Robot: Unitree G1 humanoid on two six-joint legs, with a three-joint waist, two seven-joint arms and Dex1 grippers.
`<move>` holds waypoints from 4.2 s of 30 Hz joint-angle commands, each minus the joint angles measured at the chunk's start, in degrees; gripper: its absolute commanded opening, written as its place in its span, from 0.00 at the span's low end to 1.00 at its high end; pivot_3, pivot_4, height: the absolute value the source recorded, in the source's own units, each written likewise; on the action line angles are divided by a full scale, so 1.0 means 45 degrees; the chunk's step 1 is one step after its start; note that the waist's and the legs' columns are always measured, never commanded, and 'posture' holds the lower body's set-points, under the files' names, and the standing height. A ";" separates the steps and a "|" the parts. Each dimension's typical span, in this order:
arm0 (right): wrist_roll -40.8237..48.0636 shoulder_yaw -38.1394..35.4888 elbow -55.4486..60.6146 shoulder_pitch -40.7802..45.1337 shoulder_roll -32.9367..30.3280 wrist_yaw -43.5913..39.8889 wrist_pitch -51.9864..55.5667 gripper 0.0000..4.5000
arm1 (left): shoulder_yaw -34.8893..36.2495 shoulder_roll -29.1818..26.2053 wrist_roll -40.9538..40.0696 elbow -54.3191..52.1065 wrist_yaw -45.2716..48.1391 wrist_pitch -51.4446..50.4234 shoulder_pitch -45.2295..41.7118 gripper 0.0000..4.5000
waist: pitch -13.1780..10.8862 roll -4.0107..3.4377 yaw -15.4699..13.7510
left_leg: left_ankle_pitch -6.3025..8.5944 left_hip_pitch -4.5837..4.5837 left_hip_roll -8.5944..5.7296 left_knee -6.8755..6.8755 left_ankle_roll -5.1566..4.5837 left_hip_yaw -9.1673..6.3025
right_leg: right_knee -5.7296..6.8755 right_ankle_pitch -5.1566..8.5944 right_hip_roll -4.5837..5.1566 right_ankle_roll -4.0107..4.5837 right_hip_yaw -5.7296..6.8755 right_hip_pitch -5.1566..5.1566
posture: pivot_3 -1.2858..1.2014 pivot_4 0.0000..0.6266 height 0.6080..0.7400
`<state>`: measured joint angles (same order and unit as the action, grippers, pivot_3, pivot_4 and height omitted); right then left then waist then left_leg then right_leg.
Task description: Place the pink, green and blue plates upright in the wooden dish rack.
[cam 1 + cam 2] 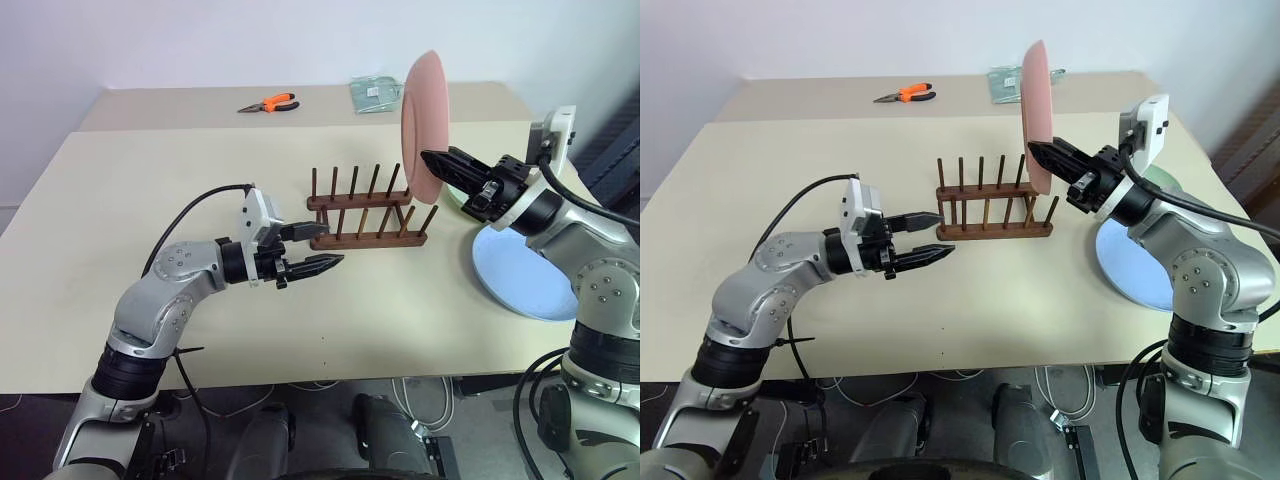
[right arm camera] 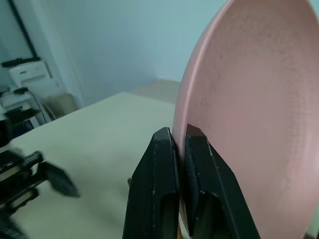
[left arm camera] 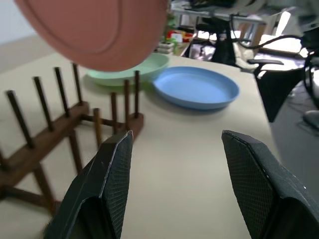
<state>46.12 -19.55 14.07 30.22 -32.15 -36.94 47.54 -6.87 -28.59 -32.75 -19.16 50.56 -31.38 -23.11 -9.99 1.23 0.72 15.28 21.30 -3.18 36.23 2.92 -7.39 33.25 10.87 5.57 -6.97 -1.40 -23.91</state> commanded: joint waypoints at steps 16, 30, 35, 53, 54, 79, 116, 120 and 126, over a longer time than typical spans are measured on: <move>0.0421 -0.1348 -0.1453 0.0208 -0.1039 0.0405 -0.1037 0.65 | -0.1304 0.0461 0.1584 -0.0425 -0.0591 0.0494 -0.0182 0.66 | -0.0001 -0.0002 -0.0034 | 0.0000 0.0002 -0.0001 0.0003 -0.0001 0.0005 | -0.0001 -0.0006 -0.0002 -0.0013 0.0000 0.0001 | 0.52 0.24 1.00; -0.8137 0.2401 -0.4684 -0.2580 -0.5405 0.0179 -0.7450 0.98 | -0.1576 0.0778 0.2594 0.0548 -0.0291 0.1502 0.0011 0.66 | 0.0013 -0.0032 0.0077 | 0.0003 -0.0025 0.0008 0.0003 -0.0006 0.0060 | -0.0005 0.0009 0.0000 0.0007 -0.0019 0.0013 | 0.52 0.24 1.00; -1.2235 0.5323 -0.8922 -0.1095 -0.5935 0.0909 -1.1663 0.98 | -0.1580 0.0769 0.2724 0.0519 -0.0356 0.1554 0.0073 0.66 | 0.0003 -0.0059 0.0052 | 0.0003 -0.0025 0.0007 0.0002 -0.0006 0.0074 | -0.0007 0.0009 0.0001 0.0010 -0.0029 0.0008 | 0.52 0.24 1.00; -1.4962 0.6432 -1.2033 0.0824 -0.6287 0.2418 -1.5860 0.01 | -0.1610 0.0534 0.2936 0.0039 -0.0515 0.1342 0.0403 0.66 | -0.0001 -0.0075 0.0015 | 0.0002 -0.0031 0.0002 0.0001 -0.0005 0.0078 | -0.0006 0.0007 0.0002 0.0012 -0.0055 0.0014 | 0.52 0.24 1.00; -1.4739 0.6129 -1.1430 0.0530 -0.6427 0.2313 -1.5694 0.01 | -0.1598 0.0540 0.2937 0.0074 -0.0497 0.1348 0.0374 0.66 | -0.0001 -0.0076 0.0026 | 0.0003 -0.0029 0.0001 0.0001 -0.0005 0.0077 | -0.0008 0.0007 0.0002 0.0011 -0.0055 0.0014 | 0.52 0.24 1.00; 0.7245 0.1613 0.3754 -0.0407 -0.0175 0.8855 -0.1950 0.01 | 0.1649 -0.0924 0.2964 0.2346 -0.0719 0.3006 0.1107 0.66 | 0.0013 -0.0086 -0.0056 | 0.0009 -0.0021 0.0009 0.0008 -0.0018 0.0015 | -0.0006 0.0011 -0.0001 0.0014 -0.0016 0.0027 | 0.52 0.24 1.00; -0.1087 -0.1710 0.3417 -0.7228 -0.5096 0.2082 -0.1207 0.98 | 0.0100 0.0130 0.2239 0.1494 -0.0120 0.1909 0.0269 0.66 | 0.0023 -0.0080 -0.0215 | 0.0014 -0.0009 0.0010 0.0017 -0.0027 0.0058 | -0.0015 0.0013 0.0000 0.0015 -0.0024 0.0020 | 0.52 0.24 1.00; -0.3276 0.0507 0.3217 -0.7976 -0.4218 0.3416 -0.1322 0.98 | -0.0161 0.0299 0.2289 0.1524 -0.0073 0.1835 -0.0038 0.66 | 0.0026 -0.0089 -0.0132 | 0.0014 -0.0010 0.0019 0.0021 -0.0026 0.0069 | -0.0008 0.0020 -0.0001 0.0005 -0.0027 0.0024 | 0.52 0.24 1.00; -0.6128 0.2389 0.1577 -0.8008 -0.3590 0.4520 -0.1669 0.69 | -0.0370 0.0433 0.2259 0.1258 -0.0140 0.1599 -0.0198 0.66 | 0.0027 -0.0082 -0.0246 | 0.0014 0.0000 0.0008 0.0029 -0.0026 0.0068 | -0.0015 0.0011 0.0003 0.0018 -0.0029 0.0004 | 0.52 0.24 1.00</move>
<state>21.06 -8.04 21.97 -6.17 -48.25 -17.54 40.45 -8.41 -26.74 -22.48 -11.52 49.90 -24.37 -23.07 -9.87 0.86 -0.39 15.35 21.30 -3.14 36.37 2.80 -7.09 33.18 10.92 5.59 -6.90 -1.53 -23.88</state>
